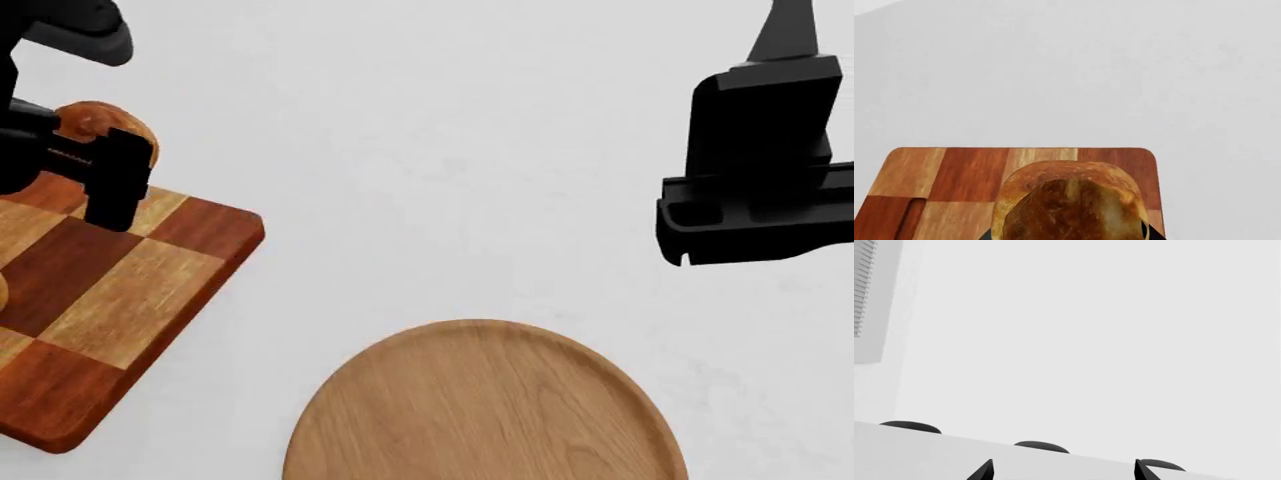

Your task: Place all breads on the cutting board.

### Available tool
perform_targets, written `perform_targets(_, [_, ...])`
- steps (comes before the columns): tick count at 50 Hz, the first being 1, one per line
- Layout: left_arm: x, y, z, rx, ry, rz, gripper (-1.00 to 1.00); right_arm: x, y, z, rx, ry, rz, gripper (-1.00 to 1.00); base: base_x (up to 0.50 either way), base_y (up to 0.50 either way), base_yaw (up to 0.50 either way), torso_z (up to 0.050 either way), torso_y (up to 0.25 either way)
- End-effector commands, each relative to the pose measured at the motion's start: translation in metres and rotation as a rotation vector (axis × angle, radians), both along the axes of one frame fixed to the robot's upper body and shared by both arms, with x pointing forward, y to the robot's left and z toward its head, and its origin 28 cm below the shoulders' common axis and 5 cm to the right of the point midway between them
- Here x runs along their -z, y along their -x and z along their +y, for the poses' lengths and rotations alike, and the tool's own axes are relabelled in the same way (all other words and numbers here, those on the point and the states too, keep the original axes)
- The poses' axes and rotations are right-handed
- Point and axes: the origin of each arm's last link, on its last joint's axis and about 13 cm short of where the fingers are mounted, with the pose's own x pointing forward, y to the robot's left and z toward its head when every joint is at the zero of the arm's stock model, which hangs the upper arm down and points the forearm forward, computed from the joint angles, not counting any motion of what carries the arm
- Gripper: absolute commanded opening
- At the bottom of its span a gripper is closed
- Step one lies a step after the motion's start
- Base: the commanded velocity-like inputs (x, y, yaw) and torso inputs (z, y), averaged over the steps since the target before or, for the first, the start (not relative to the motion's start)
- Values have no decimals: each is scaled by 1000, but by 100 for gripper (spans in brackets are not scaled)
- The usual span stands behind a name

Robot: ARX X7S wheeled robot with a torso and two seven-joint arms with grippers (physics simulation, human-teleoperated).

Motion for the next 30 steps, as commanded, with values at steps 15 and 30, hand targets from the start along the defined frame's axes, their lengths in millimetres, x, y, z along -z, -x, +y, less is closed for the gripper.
perform_targets(15, [-21,-22,4,20,-80,141,-100,-4,0,0,-35,1,-27,100,0,0,0,0,0])
perform_targets(30, [11,-25,5,-6,-112,216,-100,2,0,0,-38,-10,-21,100,0,0,0,0,0])
